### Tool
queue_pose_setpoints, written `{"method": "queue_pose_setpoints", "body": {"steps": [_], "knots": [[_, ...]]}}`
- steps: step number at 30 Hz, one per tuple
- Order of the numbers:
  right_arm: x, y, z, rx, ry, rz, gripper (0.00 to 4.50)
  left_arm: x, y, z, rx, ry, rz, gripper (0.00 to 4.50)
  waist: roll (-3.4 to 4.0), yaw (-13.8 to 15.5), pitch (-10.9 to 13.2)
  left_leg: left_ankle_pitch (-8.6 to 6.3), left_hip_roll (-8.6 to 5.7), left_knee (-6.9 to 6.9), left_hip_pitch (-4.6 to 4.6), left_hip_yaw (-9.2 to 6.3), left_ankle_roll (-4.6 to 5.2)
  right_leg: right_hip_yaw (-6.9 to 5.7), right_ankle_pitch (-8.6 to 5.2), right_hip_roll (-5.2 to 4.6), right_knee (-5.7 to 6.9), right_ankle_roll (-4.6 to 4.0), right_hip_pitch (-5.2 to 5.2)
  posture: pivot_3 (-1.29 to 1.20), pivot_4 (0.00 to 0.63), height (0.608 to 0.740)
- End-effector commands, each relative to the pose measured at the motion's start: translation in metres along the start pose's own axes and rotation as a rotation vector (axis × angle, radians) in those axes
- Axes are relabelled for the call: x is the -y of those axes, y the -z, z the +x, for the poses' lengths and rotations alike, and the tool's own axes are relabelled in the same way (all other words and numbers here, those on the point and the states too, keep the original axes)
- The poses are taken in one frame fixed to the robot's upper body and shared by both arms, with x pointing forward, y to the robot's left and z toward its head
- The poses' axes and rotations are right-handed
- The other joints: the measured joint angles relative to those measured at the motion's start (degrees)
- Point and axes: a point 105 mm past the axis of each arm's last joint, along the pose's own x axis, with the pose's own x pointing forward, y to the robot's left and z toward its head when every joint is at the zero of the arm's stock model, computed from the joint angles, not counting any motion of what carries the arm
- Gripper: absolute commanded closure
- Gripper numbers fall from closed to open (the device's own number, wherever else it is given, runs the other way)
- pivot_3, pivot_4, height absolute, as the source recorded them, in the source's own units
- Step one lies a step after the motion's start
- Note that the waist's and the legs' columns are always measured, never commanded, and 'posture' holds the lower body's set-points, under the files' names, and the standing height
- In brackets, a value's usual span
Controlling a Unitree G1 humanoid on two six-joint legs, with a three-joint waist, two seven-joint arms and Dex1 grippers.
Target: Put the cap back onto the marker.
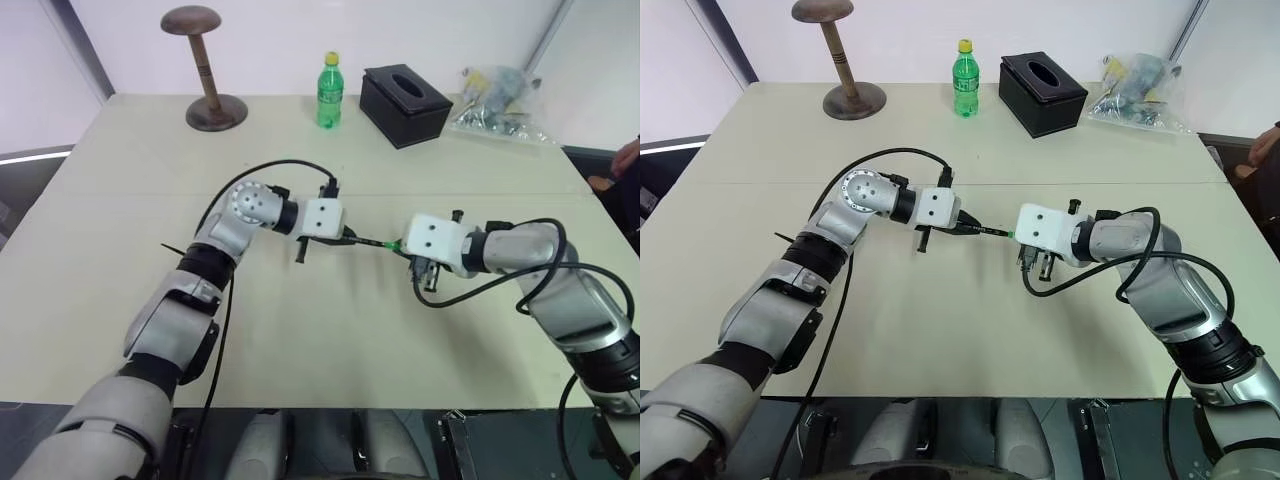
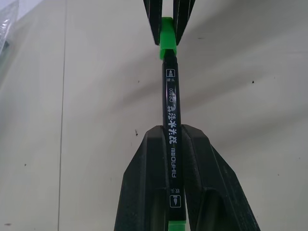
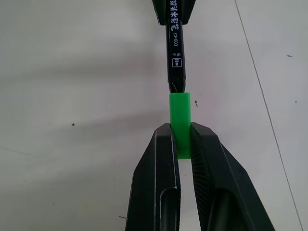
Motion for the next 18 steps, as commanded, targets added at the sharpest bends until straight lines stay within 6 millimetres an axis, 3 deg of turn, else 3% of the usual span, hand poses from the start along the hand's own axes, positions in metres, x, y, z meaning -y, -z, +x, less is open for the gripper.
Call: {"method": "queue_pose_setpoints", "body": {"steps": [1,12,18], "knots": [[0.007,0.006,-0.001,-0.050,0.017,-0.037,4.39,-0.012,-0.012,-0.001,0.014,-0.037,0.070,4.50,0.00,-0.02,0.00,0.00,0.00,0.00,0.00,0.00,0.00,0.00,0.00,0.00,0.00,0.00,0.00,0.00,0.150,0.740],[0.012,0.006,0.003,-0.052,0.024,-0.012,4.39,-0.018,-0.017,0.004,0.037,-0.076,0.095,4.50,0.00,0.01,0.00,0.00,0.00,0.00,0.00,0.00,0.00,0.00,0.00,0.00,0.00,0.00,-0.01,0.00,0.150,0.740],[0.011,-0.003,0.004,-0.019,0.027,0.001,4.39,-0.021,-0.021,0.005,0.056,-0.088,0.096,4.50,0.00,-0.03,0.00,0.00,0.00,0.00,0.00,0.00,0.00,0.00,0.00,0.00,0.00,0.00,-0.01,0.00,0.150,0.740]]}}
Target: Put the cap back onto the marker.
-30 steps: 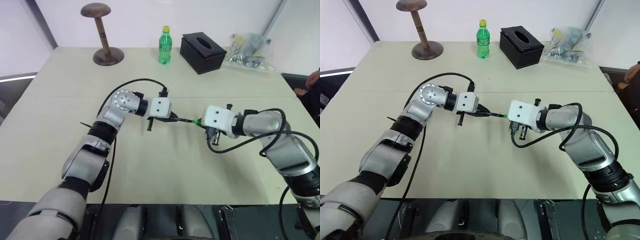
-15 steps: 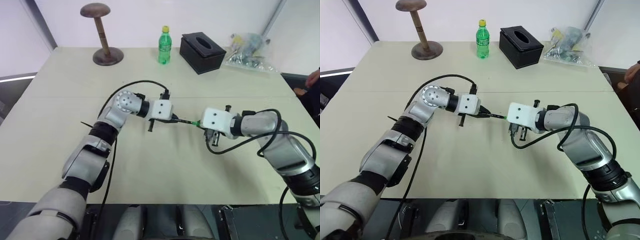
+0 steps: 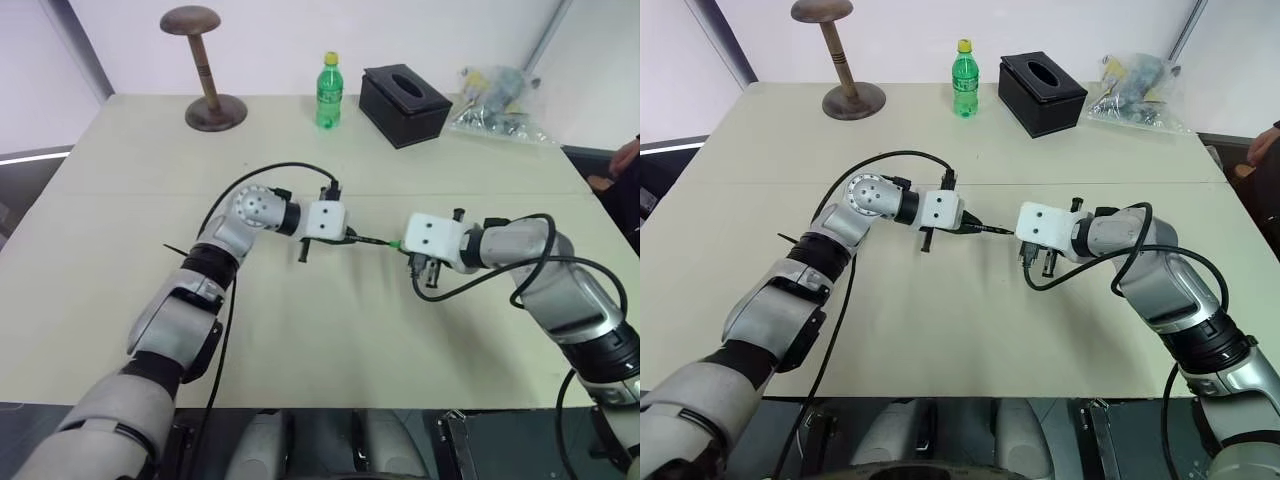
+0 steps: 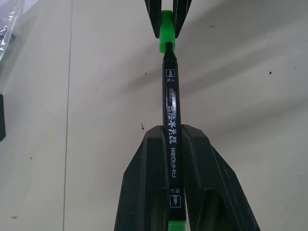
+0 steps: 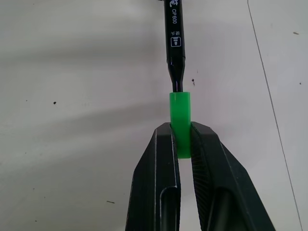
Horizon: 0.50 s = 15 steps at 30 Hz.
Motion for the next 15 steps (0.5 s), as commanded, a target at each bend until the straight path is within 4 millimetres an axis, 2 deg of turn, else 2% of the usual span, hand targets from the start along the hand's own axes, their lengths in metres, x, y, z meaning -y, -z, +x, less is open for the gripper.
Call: {"method": "queue_pose_setpoints", "body": {"steps": [1,15], "knots": [[0.005,-0.013,-0.003,0.039,0.024,-0.012,4.39,-0.019,-0.025,-0.002,0.076,-0.052,0.081,4.50,0.00,0.04,0.00,0.00,0.00,0.00,0.00,0.00,0.00,0.00,0.00,0.00,0.00,0.00,0.00,0.00,0.150,0.740],[0.007,-0.024,-0.006,0.047,0.028,-0.033,4.39,-0.011,-0.019,-0.001,0.058,-0.012,0.065,4.50,0.00,0.03,0.00,0.00,0.00,0.00,0.00,0.00,0.00,0.00,0.00,0.00,0.00,0.00,0.00,0.00,0.150,0.740]]}}
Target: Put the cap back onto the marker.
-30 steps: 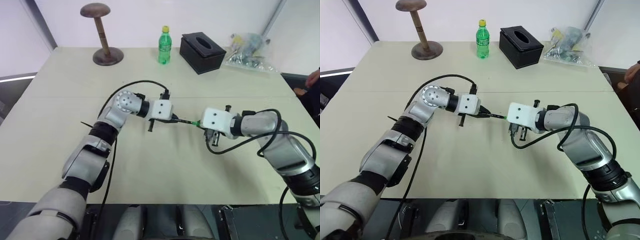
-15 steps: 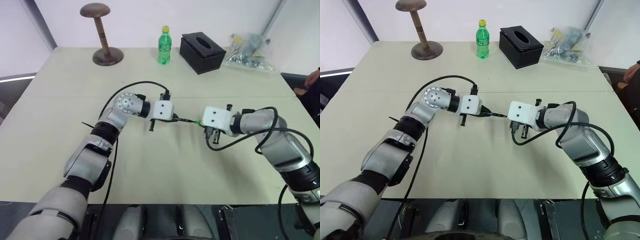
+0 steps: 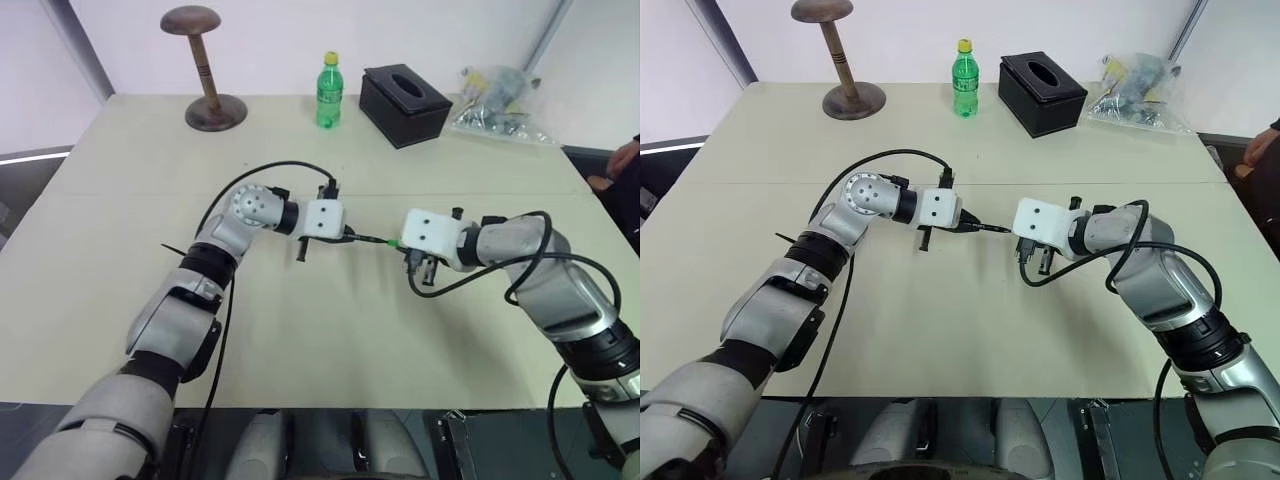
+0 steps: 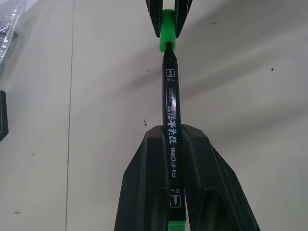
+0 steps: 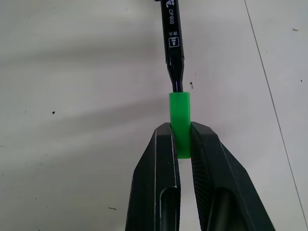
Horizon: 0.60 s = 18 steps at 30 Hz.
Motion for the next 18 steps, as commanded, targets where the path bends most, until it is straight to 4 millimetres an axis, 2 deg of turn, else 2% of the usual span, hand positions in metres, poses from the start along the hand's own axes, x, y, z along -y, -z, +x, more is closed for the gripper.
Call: {"method": "queue_pose_setpoints", "body": {"steps": [1,18], "knots": [[0.0049,-0.0203,-0.0068,0.056,0.028,-0.060,4.39,-0.0099,-0.0188,-0.0001,0.053,-0.010,0.068,4.50,0.00,0.01,0.00,0.00,0.00,0.00,0.00,0.00,0.00,0.00,0.00,0.00,0.00,0.00,0.00,0.00,0.150,0.740],[-0.0006,-0.0220,-0.0101,0.047,0.015,-0.066,4.39,-0.0070,-0.0146,0.0017,0.030,0.003,0.078,4.50,0.00,0.03,0.00,0.00,0.00,0.00,-0.01,0.00,0.00,0.00,0.00,0.00,0.00,0.00,-0.01,0.00,0.150,0.740]]}}
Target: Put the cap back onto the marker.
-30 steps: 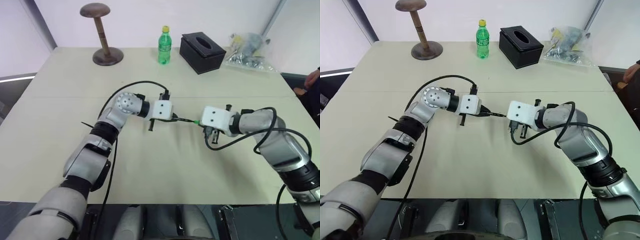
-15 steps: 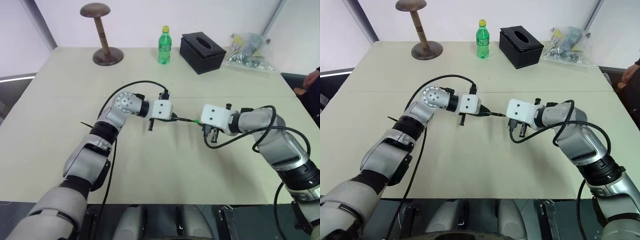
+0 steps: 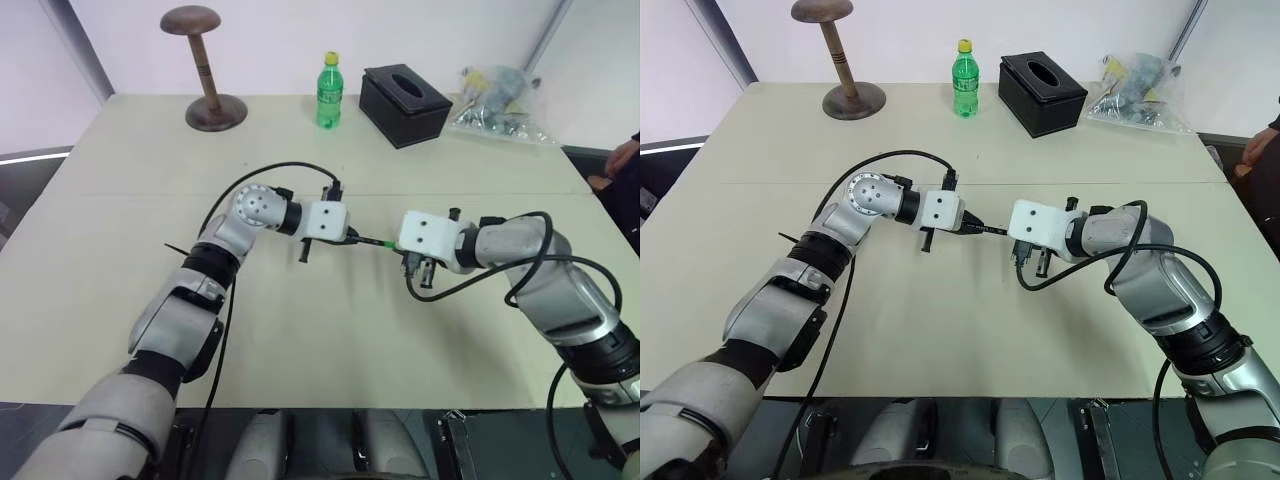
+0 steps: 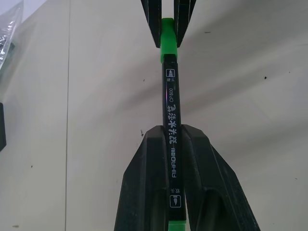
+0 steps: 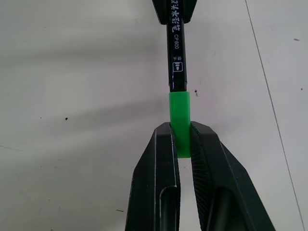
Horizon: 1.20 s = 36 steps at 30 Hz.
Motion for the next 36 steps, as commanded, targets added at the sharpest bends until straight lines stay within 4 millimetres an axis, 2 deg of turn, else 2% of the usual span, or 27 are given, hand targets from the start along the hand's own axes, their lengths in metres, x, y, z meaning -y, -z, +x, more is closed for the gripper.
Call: {"method": "queue_pose_setpoints", "body": {"steps": [1,13,25,36], "knots": [[0.004,-0.014,-0.006,0.032,0.024,-0.055,4.39,-0.008,-0.011,0.002,0.016,-0.007,0.061,4.50,0.00,-0.01,0.00,0.00,0.00,0.00,0.00,0.00,0.00,0.00,0.00,0.00,0.00,0.00,0.00,0.00,0.150,0.740],[0.002,-0.015,-0.003,0.013,-0.002,-0.053,4.39,-0.016,-0.008,0.004,-0.043,-0.062,0.205,4.50,0.00,0.03,0.00,0.00,0.00,0.00,0.00,0.00,0.00,0.00,0.00,0.00,0.00,0.00,-0.01,0.00,0.150,0.740],[0.012,-0.024,0.001,0.038,0.056,-0.032,4.39,-0.017,-0.011,0.005,0.032,-0.082,0.069,4.50,0.00,-0.04,0.00,0.00,-0.01,-0.01,-0.01,0.00,0.00,0.00,0.00,0.00,0.00,0.00,-0.02,0.00,0.150,0.740],[0.010,-0.037,0.006,0.061,0.053,-0.072,4.39,-0.015,-0.014,0.005,0.048,-0.057,0.056,4.50,0.00,-0.02,0.00,0.00,-0.01,-0.01,-0.02,0.00,0.00,0.00,0.00,0.01,0.00,0.00,-0.03,0.00,0.150,0.740]]}}
